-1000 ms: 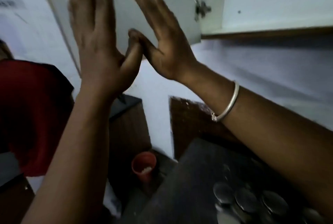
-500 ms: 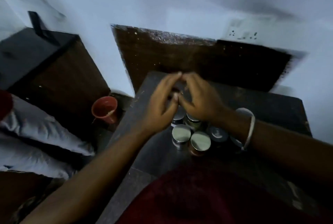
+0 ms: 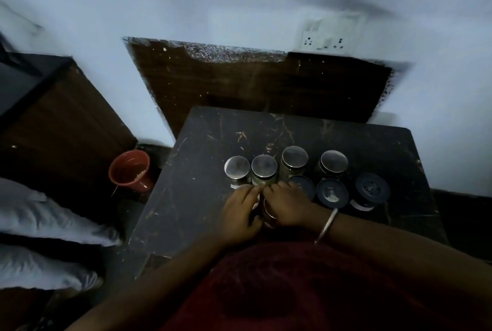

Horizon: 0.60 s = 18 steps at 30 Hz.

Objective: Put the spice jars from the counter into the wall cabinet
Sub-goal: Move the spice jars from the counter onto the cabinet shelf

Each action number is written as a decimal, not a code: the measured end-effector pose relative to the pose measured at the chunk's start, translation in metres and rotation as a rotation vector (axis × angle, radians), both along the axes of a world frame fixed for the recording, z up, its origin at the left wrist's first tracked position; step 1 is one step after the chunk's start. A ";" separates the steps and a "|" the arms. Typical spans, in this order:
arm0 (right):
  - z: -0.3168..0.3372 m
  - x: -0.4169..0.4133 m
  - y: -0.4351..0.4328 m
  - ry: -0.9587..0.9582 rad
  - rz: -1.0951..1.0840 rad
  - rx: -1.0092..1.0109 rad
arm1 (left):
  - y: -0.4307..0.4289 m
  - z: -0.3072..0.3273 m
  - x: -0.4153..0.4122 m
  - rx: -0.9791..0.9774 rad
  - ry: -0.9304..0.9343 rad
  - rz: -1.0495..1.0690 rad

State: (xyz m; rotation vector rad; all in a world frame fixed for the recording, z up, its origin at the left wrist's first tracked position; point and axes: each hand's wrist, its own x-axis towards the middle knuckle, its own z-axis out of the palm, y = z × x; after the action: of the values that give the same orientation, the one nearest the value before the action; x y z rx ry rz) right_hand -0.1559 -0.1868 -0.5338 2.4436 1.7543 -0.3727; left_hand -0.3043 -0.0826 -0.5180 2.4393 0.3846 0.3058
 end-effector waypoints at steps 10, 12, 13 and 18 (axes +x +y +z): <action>0.229 0.051 -0.011 0.826 -0.155 0.578 | 0.005 0.146 0.046 -1.040 -0.186 -0.089; 0.253 0.050 -0.009 0.962 -0.188 0.889 | 0.001 0.183 0.063 -1.108 -0.285 -0.099; 0.260 0.047 -0.007 1.012 -0.191 1.018 | -0.002 0.199 0.069 -1.108 -0.332 -0.082; 0.289 0.045 0.001 1.230 -0.170 1.353 | -0.013 0.264 0.084 -1.094 -0.450 -0.104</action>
State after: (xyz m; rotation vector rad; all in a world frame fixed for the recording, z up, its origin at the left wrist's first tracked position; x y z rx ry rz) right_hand -0.1105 -0.1859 -0.2448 3.6809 2.9029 -1.2449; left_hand -0.2198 -0.0954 -0.2543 1.2674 0.1468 0.4366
